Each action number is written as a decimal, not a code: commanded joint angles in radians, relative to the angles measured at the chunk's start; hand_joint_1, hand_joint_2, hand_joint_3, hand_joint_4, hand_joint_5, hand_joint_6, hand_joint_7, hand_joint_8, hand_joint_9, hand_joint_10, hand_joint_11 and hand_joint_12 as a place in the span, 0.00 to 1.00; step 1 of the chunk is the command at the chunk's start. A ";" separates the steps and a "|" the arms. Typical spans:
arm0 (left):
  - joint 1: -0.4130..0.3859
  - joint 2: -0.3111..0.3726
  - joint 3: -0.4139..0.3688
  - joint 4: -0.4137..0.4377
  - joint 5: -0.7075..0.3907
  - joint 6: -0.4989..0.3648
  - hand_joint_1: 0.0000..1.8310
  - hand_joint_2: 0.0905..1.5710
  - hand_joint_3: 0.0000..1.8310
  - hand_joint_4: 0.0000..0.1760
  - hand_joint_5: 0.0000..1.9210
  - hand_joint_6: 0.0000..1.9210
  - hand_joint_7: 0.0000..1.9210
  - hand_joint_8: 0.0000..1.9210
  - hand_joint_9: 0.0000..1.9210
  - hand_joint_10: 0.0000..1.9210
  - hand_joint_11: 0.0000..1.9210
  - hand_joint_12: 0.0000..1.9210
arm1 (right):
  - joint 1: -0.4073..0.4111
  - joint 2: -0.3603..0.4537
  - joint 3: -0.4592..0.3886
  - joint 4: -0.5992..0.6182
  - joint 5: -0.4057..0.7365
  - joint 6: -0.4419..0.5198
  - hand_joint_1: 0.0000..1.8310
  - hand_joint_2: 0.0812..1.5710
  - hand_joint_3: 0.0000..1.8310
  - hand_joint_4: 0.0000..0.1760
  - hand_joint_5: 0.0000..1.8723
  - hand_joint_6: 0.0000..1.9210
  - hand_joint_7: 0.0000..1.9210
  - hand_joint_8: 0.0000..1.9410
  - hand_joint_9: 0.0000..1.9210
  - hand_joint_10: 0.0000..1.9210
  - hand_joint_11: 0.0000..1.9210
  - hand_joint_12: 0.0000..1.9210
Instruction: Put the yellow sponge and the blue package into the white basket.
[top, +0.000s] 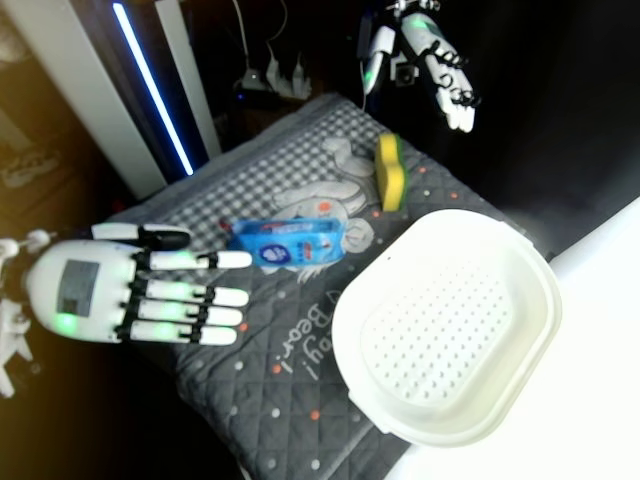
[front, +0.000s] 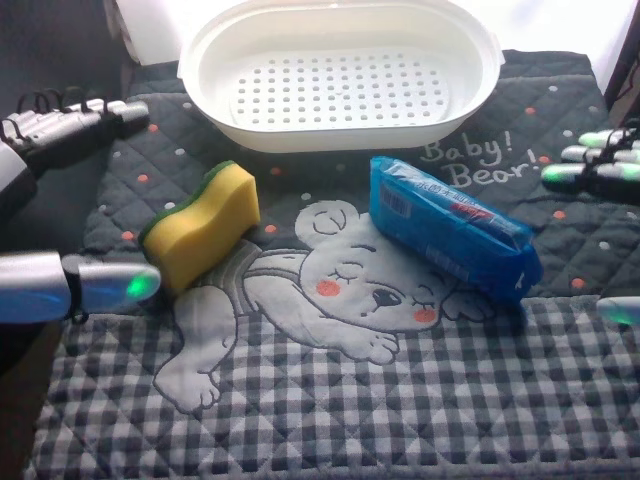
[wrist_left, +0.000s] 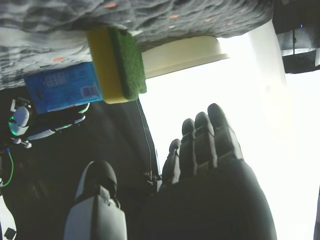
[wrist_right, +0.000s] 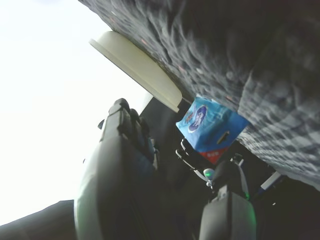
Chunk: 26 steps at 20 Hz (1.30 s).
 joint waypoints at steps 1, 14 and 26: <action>-0.006 -0.004 0.000 -0.002 -0.127 -0.006 0.36 0.56 0.00 0.00 0.14 0.00 0.11 0.00 0.07 0.01 0.00 0.29 | 0.003 0.005 -0.002 0.025 0.117 0.002 0.43 0.61 0.01 0.55 0.19 0.00 0.13 0.00 0.08 0.01 0.00 0.14; -0.090 -0.123 0.055 0.034 -0.079 -0.020 0.42 0.55 0.00 0.00 0.10 0.00 0.08 0.00 0.10 0.00 0.00 0.41 | 0.116 -0.022 -0.005 -0.013 0.155 -0.017 0.41 0.56 0.00 0.99 0.13 0.00 0.11 0.00 0.07 0.00 0.00 0.25; -0.185 -0.229 0.157 0.038 0.080 -0.020 0.47 0.54 0.00 0.00 0.14 0.00 0.12 0.01 0.10 0.01 0.04 0.07 | 0.196 -0.145 0.045 -0.012 0.107 -0.023 0.37 0.50 0.00 1.00 0.08 0.00 0.09 0.00 0.09 0.00 0.00 0.36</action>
